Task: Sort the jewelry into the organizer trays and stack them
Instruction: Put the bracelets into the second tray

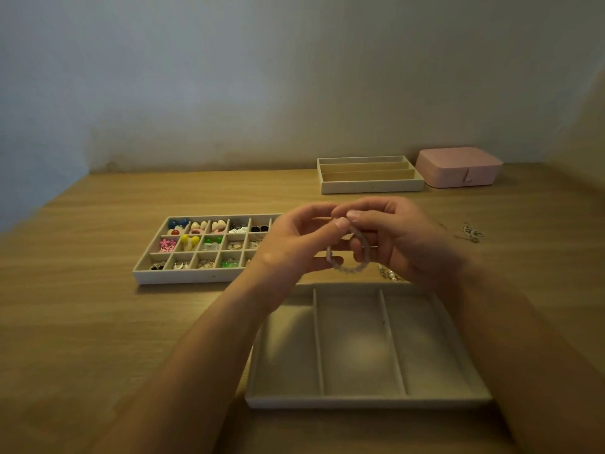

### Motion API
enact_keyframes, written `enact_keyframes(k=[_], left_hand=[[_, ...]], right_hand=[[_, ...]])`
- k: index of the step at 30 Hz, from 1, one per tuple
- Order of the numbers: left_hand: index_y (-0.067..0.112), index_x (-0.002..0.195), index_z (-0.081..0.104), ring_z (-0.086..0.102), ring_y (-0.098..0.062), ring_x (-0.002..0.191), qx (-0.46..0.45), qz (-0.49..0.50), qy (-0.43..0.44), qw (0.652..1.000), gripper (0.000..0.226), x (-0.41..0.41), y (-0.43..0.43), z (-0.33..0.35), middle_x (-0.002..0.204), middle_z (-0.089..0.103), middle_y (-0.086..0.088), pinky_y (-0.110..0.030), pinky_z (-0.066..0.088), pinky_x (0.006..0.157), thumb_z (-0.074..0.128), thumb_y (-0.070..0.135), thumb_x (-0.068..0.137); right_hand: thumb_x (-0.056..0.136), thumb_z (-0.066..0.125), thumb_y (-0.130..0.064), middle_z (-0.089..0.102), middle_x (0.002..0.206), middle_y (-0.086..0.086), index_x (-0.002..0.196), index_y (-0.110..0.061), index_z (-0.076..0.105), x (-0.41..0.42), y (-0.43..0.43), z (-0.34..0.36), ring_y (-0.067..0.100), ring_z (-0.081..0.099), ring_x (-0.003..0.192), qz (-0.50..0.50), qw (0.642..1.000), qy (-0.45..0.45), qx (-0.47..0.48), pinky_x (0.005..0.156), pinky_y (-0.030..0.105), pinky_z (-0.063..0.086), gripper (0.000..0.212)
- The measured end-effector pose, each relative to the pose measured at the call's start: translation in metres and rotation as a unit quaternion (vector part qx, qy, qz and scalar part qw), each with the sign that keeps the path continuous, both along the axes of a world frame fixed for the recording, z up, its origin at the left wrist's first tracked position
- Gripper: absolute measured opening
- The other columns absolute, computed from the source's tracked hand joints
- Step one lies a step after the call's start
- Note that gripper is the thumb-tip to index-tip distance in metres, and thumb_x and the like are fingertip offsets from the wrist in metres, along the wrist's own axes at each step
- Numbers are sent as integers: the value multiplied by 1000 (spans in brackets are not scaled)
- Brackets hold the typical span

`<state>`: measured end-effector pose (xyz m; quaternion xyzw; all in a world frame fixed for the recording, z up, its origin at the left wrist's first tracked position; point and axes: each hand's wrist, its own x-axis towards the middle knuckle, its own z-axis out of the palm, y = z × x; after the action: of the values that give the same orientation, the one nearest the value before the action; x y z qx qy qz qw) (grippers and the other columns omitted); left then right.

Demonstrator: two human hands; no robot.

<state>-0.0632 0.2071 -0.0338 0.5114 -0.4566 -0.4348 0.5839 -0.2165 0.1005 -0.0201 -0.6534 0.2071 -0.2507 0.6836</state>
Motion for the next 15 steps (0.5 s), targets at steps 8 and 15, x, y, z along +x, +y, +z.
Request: enact_keyframes(k=[8, 15], left_hand=[[13, 105, 72, 73, -17, 80, 31, 30, -35, 998, 14, 8, 1, 0, 93, 77, -12, -29, 60, 74, 71, 12, 91], [9, 107, 70, 76, -25, 87, 56, 45, 13, 997, 17, 11, 1, 0, 97, 76, -13, -23, 61, 69, 72, 14, 90]], right_hand=[[84, 59, 21, 76, 102, 11, 114, -5, 69, -1, -2, -3, 20, 71, 77, 18, 1000, 20, -4, 60, 26, 57, 41], [94, 57, 12, 73, 92, 9, 108, -9, 70, 3, -5, -9, 19, 71, 80, -142, 988, 48, -45, 75, 34, 62, 28]])
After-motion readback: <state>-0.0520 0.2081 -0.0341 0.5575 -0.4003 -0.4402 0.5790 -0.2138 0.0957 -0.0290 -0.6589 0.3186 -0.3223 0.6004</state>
